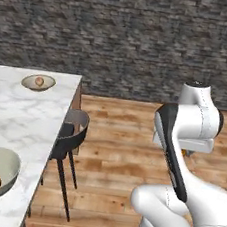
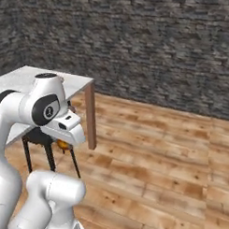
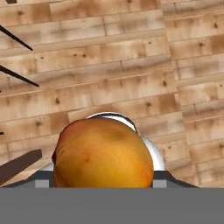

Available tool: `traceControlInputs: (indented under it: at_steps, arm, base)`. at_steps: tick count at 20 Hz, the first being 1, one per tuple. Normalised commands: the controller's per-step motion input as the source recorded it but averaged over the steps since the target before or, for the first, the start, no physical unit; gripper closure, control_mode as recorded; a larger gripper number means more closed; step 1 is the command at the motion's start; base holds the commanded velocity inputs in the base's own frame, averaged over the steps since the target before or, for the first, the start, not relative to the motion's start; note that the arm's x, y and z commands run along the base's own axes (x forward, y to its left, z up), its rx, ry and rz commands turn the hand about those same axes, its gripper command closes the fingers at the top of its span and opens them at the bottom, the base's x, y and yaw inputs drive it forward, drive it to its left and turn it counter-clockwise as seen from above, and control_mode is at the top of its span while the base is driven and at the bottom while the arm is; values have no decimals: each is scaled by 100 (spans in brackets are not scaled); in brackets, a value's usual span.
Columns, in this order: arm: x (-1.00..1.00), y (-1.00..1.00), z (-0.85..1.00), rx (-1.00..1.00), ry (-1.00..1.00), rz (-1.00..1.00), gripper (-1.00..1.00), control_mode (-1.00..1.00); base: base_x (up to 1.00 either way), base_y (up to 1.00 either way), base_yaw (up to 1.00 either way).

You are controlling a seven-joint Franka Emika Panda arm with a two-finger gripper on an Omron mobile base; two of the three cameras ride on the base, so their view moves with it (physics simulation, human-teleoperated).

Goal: Take the fruits from the plate on the dining counter and place two fruits in each bowl.

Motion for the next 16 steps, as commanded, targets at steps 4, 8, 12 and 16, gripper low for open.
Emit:
traceControlInputs:
  at_steps: [4,8,12,16]
  arm:
    - [0,0,0,0,0,0,100,100]
    - [0,0,0,0,0,0,100,100]
    - [0,0,0,0,0,0,100,100]
    - [0,0,0,0,0,0,100,100]
  base:
    - [99,-100,29]
    - [94,-100,35]
    - [89,-85,54]
    - [72,-54,72]
